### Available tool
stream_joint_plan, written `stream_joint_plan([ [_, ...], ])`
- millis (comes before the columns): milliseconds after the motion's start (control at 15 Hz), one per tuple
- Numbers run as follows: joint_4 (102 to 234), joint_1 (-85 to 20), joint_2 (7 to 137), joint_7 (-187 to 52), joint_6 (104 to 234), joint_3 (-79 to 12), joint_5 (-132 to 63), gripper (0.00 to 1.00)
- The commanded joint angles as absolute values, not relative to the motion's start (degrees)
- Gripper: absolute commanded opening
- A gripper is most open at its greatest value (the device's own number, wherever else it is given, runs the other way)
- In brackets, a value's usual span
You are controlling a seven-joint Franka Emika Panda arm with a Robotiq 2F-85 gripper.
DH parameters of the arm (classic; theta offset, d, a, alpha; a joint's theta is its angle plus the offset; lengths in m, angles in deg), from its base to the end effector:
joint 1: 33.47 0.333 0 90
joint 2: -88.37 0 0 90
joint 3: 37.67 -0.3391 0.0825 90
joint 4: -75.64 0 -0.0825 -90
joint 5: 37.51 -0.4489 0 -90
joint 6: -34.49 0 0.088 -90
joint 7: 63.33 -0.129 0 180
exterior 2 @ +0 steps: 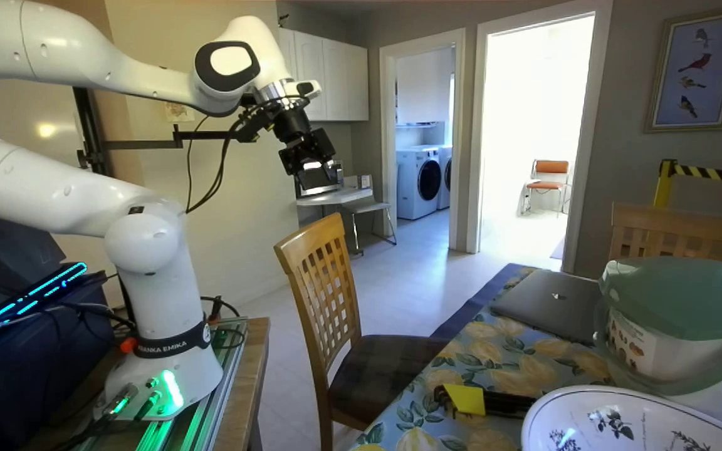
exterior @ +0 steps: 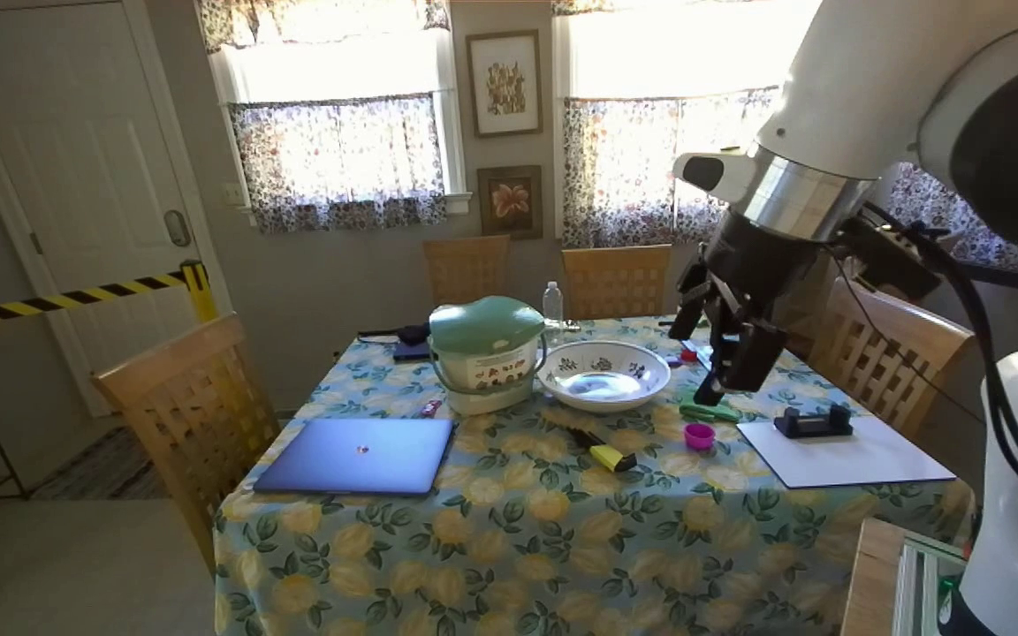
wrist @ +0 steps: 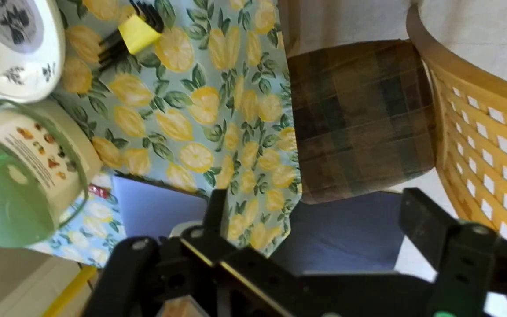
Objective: Push the closest chair in completely
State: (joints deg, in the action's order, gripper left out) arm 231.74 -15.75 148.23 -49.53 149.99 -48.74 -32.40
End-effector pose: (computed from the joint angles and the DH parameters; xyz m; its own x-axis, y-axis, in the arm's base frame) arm 0.2944 0.1520 0.5114 0.7153 0.6561 0.2404 0.5801 -0.7494 0.3192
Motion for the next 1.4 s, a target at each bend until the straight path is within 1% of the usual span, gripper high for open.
stream_joint_plan([
  [0, 232.9, -7.3, 146.5, -50.6, 156.2, -54.0, -35.2, 1.0],
  [133, 233.5, -2.2, 145.4, -48.8, 155.5, -54.9, -37.0, 1.0],
  [200, 232.8, -5.3, 146.7, -51.2, 154.2, -54.8, -34.8, 1.0],
  [333, 233.1, -2.0, 146.1, -51.0, 154.2, -55.2, -35.4, 1.0],
  [600, 233.1, -1.7, 145.7, -50.5, 154.2, -55.0, -35.4, 1.0],
  [667, 233.1, 0.2, 144.0, -48.9, 156.5, -53.3, -37.7, 1.0],
  [733, 232.8, 1.3, 141.7, -48.9, 158.2, -53.6, -39.2, 1.0],
  [1067, 231.1, 7.6, 127.5, -51.2, 168.5, -59.2, -43.0, 1.0],
  [1333, 227.5, 10.9, 116.4, -52.0, 174.7, -60.5, -41.8, 1.0],
])
